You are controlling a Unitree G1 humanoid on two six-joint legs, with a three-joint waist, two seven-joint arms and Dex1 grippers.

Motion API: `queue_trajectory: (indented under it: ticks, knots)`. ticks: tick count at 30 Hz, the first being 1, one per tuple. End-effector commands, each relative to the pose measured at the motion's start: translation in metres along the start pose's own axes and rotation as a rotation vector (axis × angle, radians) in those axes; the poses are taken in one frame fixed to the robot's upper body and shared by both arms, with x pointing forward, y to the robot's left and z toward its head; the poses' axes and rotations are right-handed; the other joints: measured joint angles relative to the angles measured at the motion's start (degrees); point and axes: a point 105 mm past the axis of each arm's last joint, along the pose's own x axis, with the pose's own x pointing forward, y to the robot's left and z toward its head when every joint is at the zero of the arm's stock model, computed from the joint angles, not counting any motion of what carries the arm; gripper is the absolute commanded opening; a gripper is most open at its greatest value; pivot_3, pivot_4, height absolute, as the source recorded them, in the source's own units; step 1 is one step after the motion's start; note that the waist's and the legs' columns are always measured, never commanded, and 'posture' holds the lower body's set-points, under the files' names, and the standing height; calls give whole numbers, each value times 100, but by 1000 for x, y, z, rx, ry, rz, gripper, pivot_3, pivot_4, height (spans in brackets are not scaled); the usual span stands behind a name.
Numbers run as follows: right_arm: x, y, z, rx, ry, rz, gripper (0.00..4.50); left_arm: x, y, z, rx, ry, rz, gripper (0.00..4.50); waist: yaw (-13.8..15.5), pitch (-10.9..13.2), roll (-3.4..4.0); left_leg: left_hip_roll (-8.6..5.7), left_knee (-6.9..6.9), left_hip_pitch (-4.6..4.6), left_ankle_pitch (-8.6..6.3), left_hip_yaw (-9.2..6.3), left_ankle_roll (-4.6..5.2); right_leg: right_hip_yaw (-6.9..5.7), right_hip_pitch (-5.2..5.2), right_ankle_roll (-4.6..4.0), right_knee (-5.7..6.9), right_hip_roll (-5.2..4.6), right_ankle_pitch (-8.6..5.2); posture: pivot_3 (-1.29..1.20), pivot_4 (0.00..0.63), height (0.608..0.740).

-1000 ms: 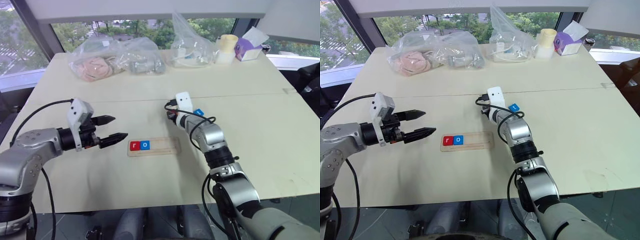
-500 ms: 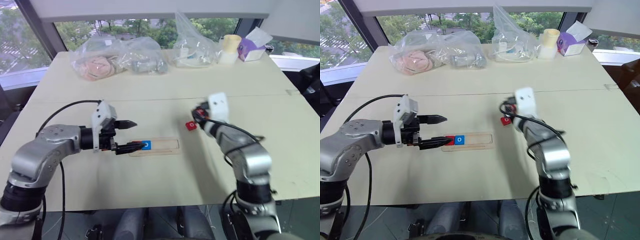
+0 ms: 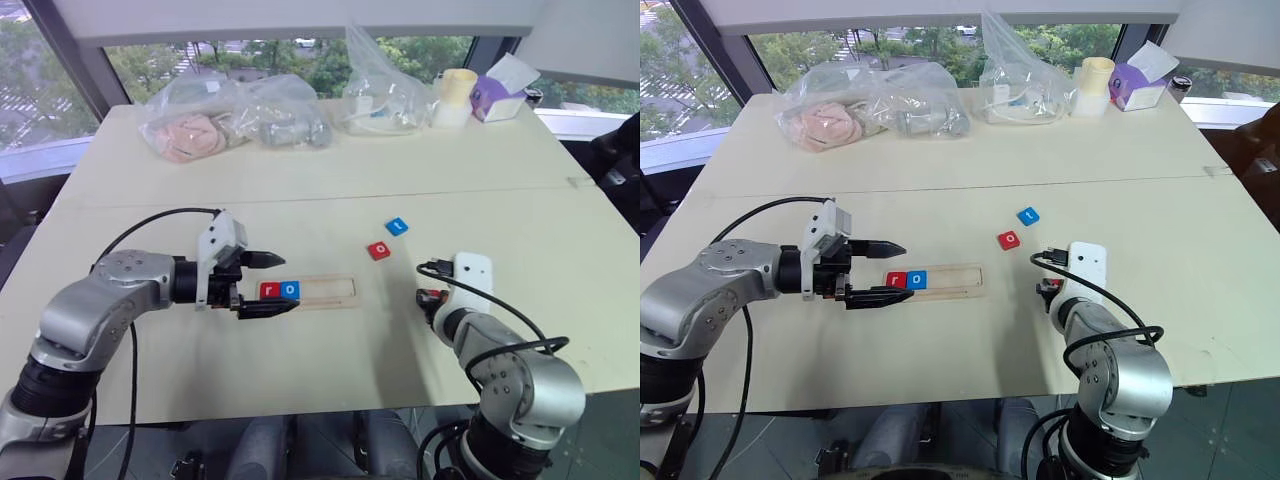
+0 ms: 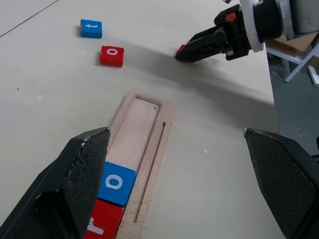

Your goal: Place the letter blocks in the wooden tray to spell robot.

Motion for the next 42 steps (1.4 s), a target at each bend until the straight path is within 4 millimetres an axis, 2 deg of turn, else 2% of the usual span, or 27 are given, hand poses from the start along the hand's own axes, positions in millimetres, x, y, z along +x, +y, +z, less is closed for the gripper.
queue_trajectory:
  ticks: [1, 5, 7, 12, 16, 19, 22, 25, 27, 31, 36, 42]
  knots:
    - [-4, 10, 0, -15, -12, 52, 1697, -2, -2, 3, 37, 11, -8, 4500, -9, 0, 0, 0, -1, 0, 0, -1, 0, 0, 0, 0, -1, 0, 0, 0, 150, 734]
    - [-3, 7, -3, -43, 3, 37, 3567, -4, -3, 1, 30, 23, -20, 4500, -13, 0, 0, 2, -2, 0, 0, -2, 0, -1, -2, 0, -1, 0, 0, 0, 150, 734]
    - [-6, 5, 4, -60, -29, 35, 4479, -6, -2, 1, 34, 29, -21, 4500, -2, 0, 0, 2, -1, 0, 0, -1, -1, -2, 0, 0, -5, 0, 0, 0, 150, 734]
    - [-12, 0, 31, -150, -168, 94, 4479, -13, 0, 2, 44, 51, -36, 4500, 5, 2, 1, 1, -1, -6, -2, 0, -3, -3, 1, 0, -17, -4, 0, 0, 150, 734]
    - [-23, 9, 36, -365, -326, 368, 4479, -19, 0, -2, 63, 98, -67, 4500, 9, 3, 3, 1, -30, -9, -3, -2, 0, -15, 11, 1, -64, -3, 0, 0, 150, 734]
    - [-26, -6, 36, -399, -365, 513, 4479, -23, 1, -1, 68, 102, -65, 4500, -9, 4, -1, 2, -45, -8, -4, 4, 5, -15, 11, 4, -78, -3, 1, 0, 150, 734]
    - [-29, -24, 26, -509, -327, 635, 4479, -26, -5, -2, 62, 111, -94, 4500, 8, 5, -2, 2, -42, -8, -5, 9, 8, -12, 13, 5, -78, -3, 2, 0, 150, 734]
    - [-28, -43, -6, -687, -158, 747, 4479, -29, -19, -12, 61, 178, -163, 4500, 15, 6, -6, 3, -32, -6, -7, 9, 10, -13, 21, 6, -77, -3, 2, 0, 150, 734]
    - [-24, -47, -6, -736, -151, 779, 4479, -26, -20, -14, 75, 182, -150, 4500, 17, 7, -7, 5, -28, -5, -9, 11, 11, -13, 24, 5, -78, -4, 1, 0, 150, 734]
    - [-13, -48, 9, -779, -210, 777, 4479, -18, -24, -13, 88, 166, -147, 4500, -2, 8, -5, 18, -5, -6, -10, 11, 10, -12, 25, 8, -77, -6, 6, 0, 150, 734]
    - [-2, -50, 12, -825, -203, 799, 4479, -12, -29, -17, 96, 173, -170, 4500, 49, 8, -6, 17, -1, -9, -10, 10, 9, -13, 28, -12, -77, -5, 20, 0, 150, 734]
    - [15, -54, 13, -821, -177, 814, 4479, -5, -25, -19, 109, 165, -163, 4500, 45, 9, -8, 11, 3, -10, -9, 15, 11, -12, 28, -10, -76, -3, 21, 0, 150, 734]
